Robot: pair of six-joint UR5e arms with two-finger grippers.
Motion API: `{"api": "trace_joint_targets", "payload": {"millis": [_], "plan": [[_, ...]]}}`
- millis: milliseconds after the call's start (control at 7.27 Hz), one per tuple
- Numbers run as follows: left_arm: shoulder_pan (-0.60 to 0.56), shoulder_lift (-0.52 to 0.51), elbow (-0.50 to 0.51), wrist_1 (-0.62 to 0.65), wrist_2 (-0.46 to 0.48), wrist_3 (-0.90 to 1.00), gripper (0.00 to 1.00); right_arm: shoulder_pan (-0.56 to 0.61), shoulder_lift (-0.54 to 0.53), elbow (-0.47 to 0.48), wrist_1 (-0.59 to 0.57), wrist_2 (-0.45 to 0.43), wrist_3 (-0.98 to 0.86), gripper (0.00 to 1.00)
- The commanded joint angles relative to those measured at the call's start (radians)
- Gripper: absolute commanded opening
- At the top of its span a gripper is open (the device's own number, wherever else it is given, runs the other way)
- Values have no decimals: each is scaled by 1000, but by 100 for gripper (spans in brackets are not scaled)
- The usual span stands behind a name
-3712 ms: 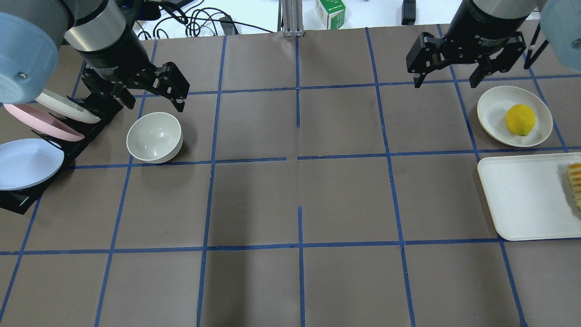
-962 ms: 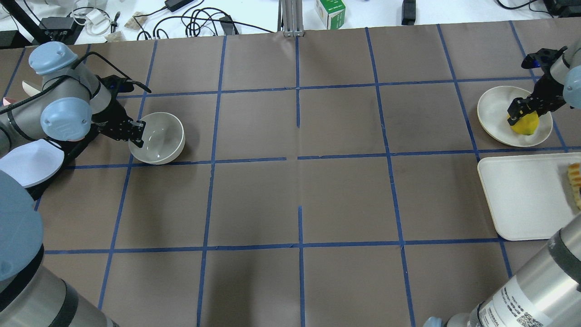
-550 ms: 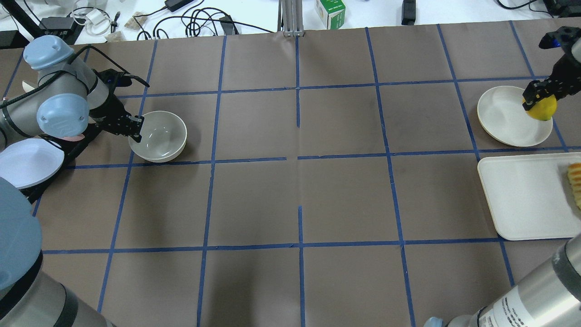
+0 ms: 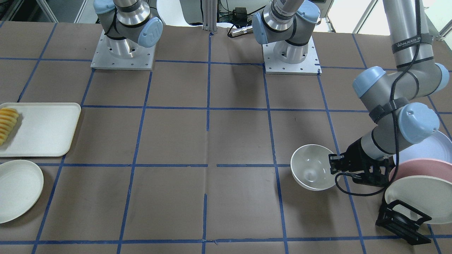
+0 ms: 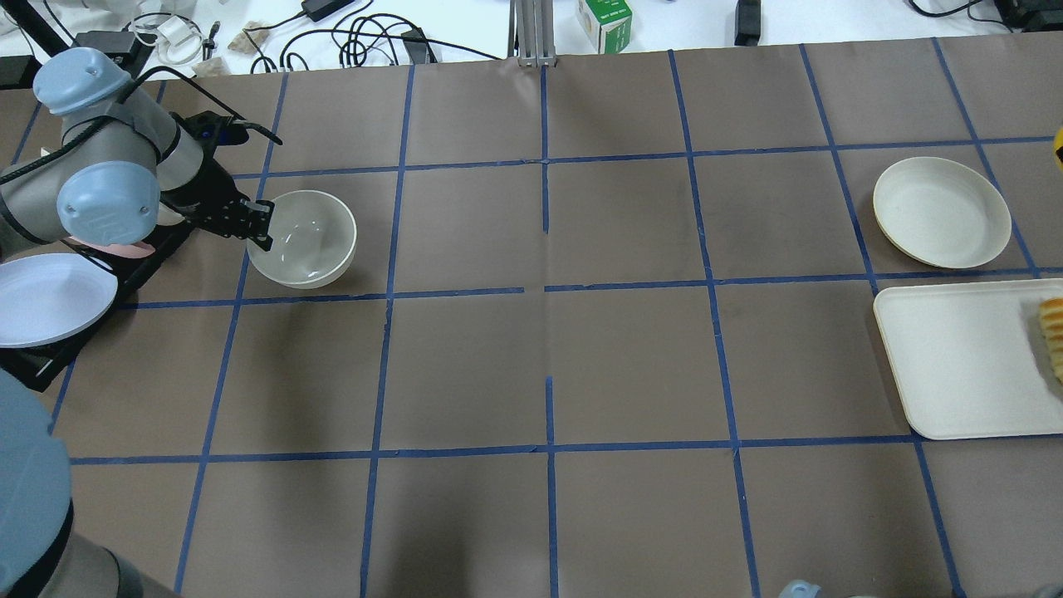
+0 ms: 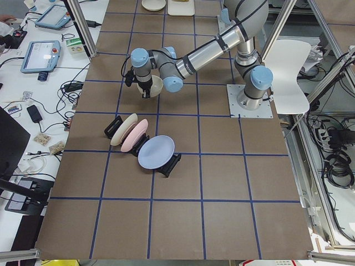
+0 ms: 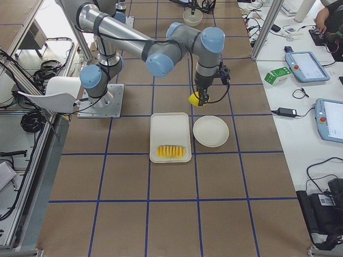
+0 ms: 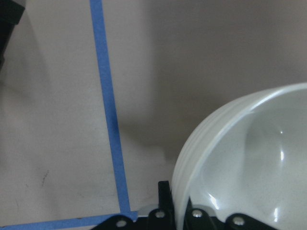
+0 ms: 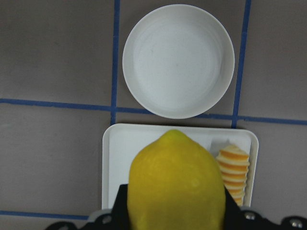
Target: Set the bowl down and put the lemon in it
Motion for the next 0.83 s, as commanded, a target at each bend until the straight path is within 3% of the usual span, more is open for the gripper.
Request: {"api": "trace_joint_targets", "payload": {"millis": [0,275,688], "plan": [[-214,-10,7,19,-83,-272,0,58,-85,3,97,18,164,30],[-400,-57,5,184,-88,-571,0,267,-87,3,102,15,311,30],[-502,-92,-11,225,-73,-671,0,544,-72,8,62,15,725,29]]}}
